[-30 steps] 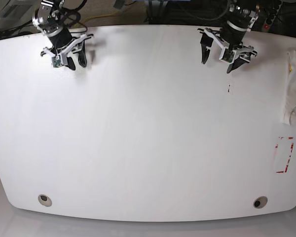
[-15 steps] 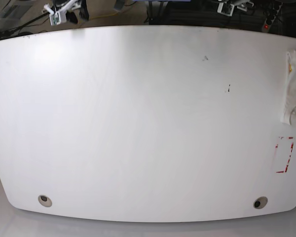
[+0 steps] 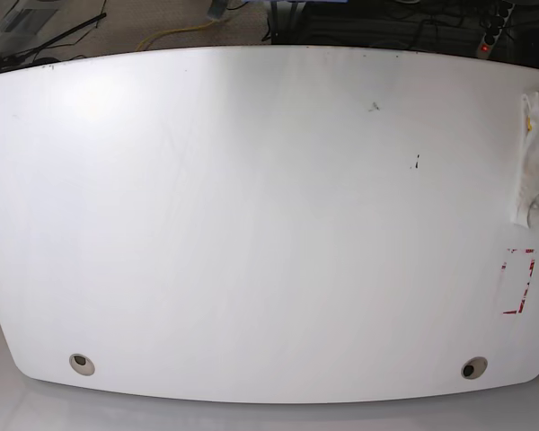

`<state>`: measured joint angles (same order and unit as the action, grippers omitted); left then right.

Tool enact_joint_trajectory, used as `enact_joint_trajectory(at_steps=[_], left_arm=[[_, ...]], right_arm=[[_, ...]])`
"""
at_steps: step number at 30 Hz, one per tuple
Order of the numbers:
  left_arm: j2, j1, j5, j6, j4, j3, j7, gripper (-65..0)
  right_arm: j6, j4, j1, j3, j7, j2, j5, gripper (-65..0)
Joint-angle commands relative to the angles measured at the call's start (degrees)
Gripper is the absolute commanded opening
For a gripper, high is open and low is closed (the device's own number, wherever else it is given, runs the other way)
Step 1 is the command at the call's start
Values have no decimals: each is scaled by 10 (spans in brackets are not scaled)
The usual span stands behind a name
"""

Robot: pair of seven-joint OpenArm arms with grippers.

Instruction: Fold the T-shirt properly

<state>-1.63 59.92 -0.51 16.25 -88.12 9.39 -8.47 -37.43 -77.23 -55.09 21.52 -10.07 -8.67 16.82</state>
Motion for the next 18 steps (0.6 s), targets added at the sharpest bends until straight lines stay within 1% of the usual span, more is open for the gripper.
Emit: enact_joint_trajectory(at_steps=[1,2,4,7,9,11,13,16,18], left_arm=[[-5,-26,-1,2,75,2,4,-201],[-13,-44,-1,2,108,2,4,-203],[-17,-80,-1,2,160,2,4,-203],[-18,-131,-1,2,239,2,4,-203],[-18,-164,0,2,288,2,4,-203],[-18,-208,0,1,351,2,4,-203],[-27,-239,1,-1,394,2,5,-204],[-31,-293,13,-35,482,2,11,-204],[-32,-319,13,-50,529,2,39,-204]], right_arm=[[-2,69,12,-20,12,-10,-17,-426],[8,108,34,-29,14,-12,-33,-426],[14,167,69,-35,23,-12,-55,-426],[16,242,112,-39,62,-10,-82,-426],[17,288,140,-56,86,-11,-104,-426],[18,335,175,-65,98,-14,-126,-426],[19,361,201,-66,98,-14,-140,-426],[39,411,244,-67,98,-13,-165,-426],[54,426,263,-67,98,-12,-177,-426]])
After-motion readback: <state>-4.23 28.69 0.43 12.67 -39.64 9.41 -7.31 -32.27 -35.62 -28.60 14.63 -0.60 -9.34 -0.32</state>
